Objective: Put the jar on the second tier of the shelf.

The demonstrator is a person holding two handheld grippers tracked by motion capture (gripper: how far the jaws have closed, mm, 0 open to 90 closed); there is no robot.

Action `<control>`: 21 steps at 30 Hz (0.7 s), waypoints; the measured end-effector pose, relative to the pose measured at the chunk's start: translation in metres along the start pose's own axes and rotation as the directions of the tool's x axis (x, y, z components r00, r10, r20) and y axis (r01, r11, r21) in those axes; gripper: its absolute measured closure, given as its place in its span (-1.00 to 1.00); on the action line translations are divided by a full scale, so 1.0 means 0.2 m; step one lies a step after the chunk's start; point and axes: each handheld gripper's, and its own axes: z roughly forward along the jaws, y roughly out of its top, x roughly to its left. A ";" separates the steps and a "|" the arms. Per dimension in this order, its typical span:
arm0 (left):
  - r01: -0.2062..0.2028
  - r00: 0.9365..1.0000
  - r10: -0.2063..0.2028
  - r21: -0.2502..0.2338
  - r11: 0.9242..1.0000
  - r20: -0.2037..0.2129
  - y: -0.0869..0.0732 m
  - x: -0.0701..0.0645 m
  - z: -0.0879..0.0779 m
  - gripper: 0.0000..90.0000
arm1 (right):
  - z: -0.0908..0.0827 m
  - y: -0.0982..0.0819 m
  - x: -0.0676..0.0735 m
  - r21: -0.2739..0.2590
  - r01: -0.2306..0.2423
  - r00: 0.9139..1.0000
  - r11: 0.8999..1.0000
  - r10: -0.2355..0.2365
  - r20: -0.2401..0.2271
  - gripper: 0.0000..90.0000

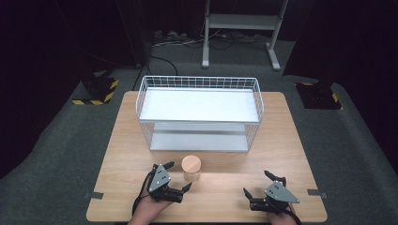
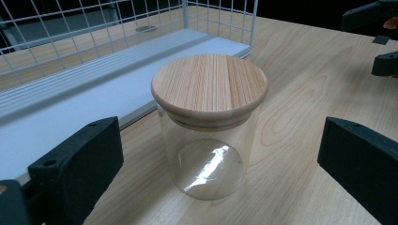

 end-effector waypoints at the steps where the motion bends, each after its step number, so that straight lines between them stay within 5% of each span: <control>1: 0.000 1.000 0.000 0.000 1.000 0.000 0.00 0.00 0.00 -0.98 | 0.00 0.00 0.00 0.000 0.000 1.000 1.000 0.000 0.000 -1.00; 21: 0.010 1.000 -0.010 0.001 1.000 0.002 0.00 0.01 0.08 -0.97 | 0.00 0.00 0.00 -0.006 -0.003 1.000 1.000 0.003 -0.003 -1.00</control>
